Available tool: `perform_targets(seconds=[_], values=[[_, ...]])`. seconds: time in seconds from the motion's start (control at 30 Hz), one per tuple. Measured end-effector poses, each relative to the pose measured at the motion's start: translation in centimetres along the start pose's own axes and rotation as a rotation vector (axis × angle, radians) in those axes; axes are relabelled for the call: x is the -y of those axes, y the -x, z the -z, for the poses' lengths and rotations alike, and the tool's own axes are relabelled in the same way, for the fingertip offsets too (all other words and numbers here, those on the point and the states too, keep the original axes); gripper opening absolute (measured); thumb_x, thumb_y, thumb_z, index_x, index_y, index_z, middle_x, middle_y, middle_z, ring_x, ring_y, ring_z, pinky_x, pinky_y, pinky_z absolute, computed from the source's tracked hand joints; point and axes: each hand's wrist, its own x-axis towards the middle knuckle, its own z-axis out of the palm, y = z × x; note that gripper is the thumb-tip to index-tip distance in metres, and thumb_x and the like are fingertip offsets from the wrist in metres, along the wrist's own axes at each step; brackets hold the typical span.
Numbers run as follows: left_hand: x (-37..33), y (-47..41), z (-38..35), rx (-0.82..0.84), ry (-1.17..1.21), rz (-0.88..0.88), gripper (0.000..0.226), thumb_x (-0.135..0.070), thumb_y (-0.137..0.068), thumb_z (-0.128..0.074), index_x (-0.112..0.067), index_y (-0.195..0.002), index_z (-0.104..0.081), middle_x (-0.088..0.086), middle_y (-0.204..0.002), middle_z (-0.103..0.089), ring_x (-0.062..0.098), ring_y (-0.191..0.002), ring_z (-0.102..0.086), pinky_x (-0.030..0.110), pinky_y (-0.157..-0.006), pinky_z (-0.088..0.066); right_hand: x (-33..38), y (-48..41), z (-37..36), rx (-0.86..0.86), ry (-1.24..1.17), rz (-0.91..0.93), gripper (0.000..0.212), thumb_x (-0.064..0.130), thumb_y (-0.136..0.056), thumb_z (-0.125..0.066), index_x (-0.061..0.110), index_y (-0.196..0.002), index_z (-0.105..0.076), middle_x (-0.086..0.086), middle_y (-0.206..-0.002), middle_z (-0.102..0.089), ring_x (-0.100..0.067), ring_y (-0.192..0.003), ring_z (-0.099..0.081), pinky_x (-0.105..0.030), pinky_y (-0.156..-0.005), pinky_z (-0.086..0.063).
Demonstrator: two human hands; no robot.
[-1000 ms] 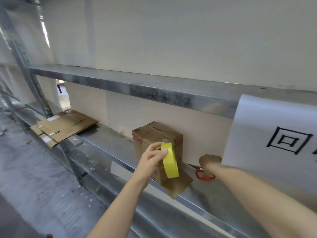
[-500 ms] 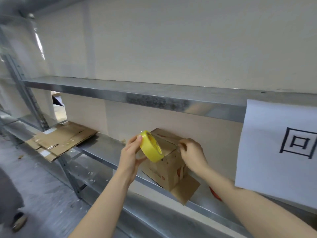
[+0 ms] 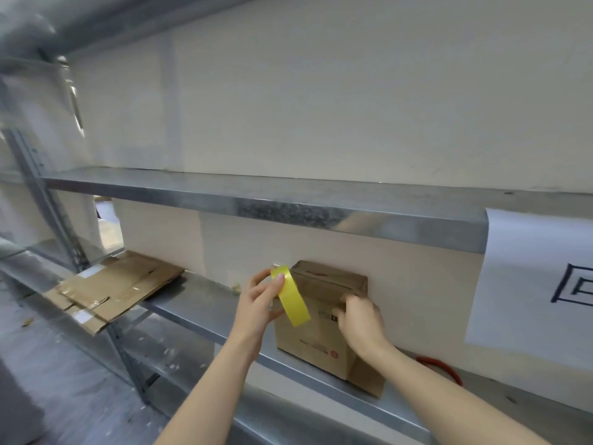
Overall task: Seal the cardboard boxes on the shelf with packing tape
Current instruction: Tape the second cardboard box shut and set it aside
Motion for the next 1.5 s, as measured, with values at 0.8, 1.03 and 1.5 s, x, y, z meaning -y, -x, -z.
perform_targets(seconds=[0.8,1.03,1.5], values=[[0.5,-7.0,-2.3,0.690,-0.278,-0.009,0.044,-0.033,-0.073,-0.078,0.004,-0.060,-0.060,0.005,-0.068,-0.058,0.021,-0.070,-0.054,0.027,-0.066,-0.043,2.1,-3.9,5.5,0.034,-0.688,-0.263,0.030,0.026,-0.099,-0.048,0.014,-0.124,-0.059,-0.003,-0.126,-0.059,-0.019,-0.113,-0.057,-0.022,-0.075,-0.043],[-0.3,-7.0,-1.7,0.854,-0.370,-0.116,0.045,-0.012,-0.085,-0.070,-0.005,-0.049,-0.044,-0.011,-0.050,-0.042,0.005,-0.048,-0.036,0.015,-0.051,-0.028,3.7,-2.2,5.0,-0.075,-0.900,-0.231,0.013,0.028,-0.081,-0.076,0.018,-0.074,-0.072,0.005,-0.074,-0.070,-0.005,-0.072,-0.064,-0.019,-0.069,-0.050],[-0.8,-7.0,-4.3,0.799,-0.477,-0.029,0.037,-0.034,-0.078,-0.077,-0.017,-0.102,-0.054,-0.002,-0.093,-0.066,0.009,-0.084,-0.064,0.021,-0.075,-0.052,3.7,-1.6,8.0,-0.363,-0.909,-0.116,0.015,0.005,-0.081,-0.073,0.007,-0.068,-0.067,-0.013,-0.064,-0.067,-0.013,-0.051,-0.059,-0.016,-0.055,-0.046]])
